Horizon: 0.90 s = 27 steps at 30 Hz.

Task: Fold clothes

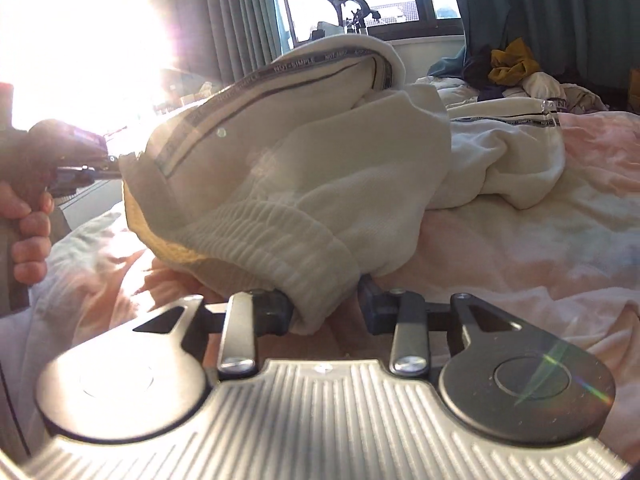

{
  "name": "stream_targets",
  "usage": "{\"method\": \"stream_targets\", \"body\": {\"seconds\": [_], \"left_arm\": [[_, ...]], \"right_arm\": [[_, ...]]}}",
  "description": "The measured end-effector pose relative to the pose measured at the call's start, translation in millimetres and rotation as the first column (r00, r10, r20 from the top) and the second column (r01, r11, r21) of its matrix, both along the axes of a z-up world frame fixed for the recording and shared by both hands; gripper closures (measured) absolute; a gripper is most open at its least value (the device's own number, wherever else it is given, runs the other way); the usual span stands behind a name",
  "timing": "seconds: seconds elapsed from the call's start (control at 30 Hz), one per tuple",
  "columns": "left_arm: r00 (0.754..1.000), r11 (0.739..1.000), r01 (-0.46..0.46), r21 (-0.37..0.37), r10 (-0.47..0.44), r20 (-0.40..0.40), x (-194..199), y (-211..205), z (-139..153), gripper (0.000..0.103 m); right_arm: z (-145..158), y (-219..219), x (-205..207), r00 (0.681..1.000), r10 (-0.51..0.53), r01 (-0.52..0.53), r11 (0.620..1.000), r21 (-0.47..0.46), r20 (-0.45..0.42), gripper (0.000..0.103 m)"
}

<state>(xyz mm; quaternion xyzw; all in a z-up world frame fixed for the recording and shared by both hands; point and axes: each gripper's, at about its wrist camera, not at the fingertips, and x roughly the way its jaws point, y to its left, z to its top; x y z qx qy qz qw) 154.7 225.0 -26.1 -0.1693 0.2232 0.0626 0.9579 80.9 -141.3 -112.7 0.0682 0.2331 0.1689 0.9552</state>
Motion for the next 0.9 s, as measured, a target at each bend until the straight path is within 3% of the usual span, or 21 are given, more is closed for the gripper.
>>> {"method": "stream_targets", "body": {"seconds": [0.13, 0.2, 0.27, 0.37, 0.53, 0.63, 0.77, 0.9], "left_arm": [[0.999, 0.999, 0.015, -0.048, -0.017, -0.044, -17, -1, 6, 0.072], [0.996, 0.993, 0.012, -0.114, -0.022, -0.087, -29, 4, 4, 0.058], [0.992, 0.979, 0.000, -0.204, -0.026, -0.122, -42, 10, 2, 0.054], [0.990, 0.935, 0.017, -0.355, -0.065, -0.124, -64, 20, 4, 0.051], [0.991, 0.826, 0.081, -0.558, -0.129, -0.047, -96, 13, 2, 0.034], [0.984, 0.804, 0.101, -0.587, -0.168, -0.060, -99, -6, -9, 0.031], [0.967, 0.808, 0.147, -0.571, -0.238, -0.087, -82, -31, -24, 0.031], [0.966, 0.814, 0.153, -0.561, -0.242, -0.088, -57, -43, -36, 0.034]], "right_arm": [[18, -4, -10, 0.998, -0.029, 0.028, 1.000, 0.014, 0.061, 0.076], [26, -8, -17, 0.995, -0.057, 0.055, 0.998, 0.016, 0.083, 0.079], [34, -13, -23, 0.990, -0.085, 0.084, 0.996, 0.016, 0.108, 0.081], [44, -20, -33, 0.984, -0.123, 0.123, 0.992, 0.009, 0.130, 0.083], [48, -34, -39, 0.983, -0.162, 0.161, 0.987, 0.012, 0.085, 0.084], [43, -40, -38, 0.986, -0.164, 0.162, 0.986, 0.044, 0.043, 0.084], [39, -41, -37, 0.986, -0.159, 0.156, 0.986, 0.054, 0.041, 0.083], [34, -39, -35, 0.984, -0.177, 0.176, 0.984, 0.034, 0.030, 0.082]]}}
